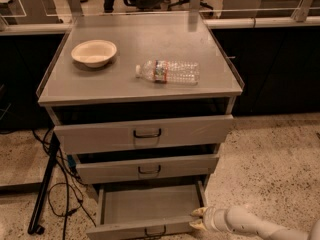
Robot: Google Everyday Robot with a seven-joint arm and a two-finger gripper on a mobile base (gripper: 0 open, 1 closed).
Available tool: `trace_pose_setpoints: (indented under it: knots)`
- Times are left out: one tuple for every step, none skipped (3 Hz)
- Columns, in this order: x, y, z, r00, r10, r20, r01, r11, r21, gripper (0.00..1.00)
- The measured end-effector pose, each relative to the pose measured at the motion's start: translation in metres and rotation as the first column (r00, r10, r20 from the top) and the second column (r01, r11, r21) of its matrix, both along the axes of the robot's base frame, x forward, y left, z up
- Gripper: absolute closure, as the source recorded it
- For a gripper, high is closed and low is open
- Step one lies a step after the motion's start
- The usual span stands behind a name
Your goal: Open bottom drawer
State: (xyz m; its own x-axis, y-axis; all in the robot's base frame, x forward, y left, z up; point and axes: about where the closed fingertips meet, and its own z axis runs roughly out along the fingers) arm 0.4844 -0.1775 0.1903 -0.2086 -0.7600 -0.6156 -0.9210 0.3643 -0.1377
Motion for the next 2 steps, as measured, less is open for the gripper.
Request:
trace_pose_setpoints:
  knots:
    - [0.0,0.0001,0.0,1.0,0.0,0.0,0.0,1.0,0.0,0.06]
    - [0.0,0.0001,-0.0001,1.0,0.0,0.0,0.0,1.0,0.0,0.0]
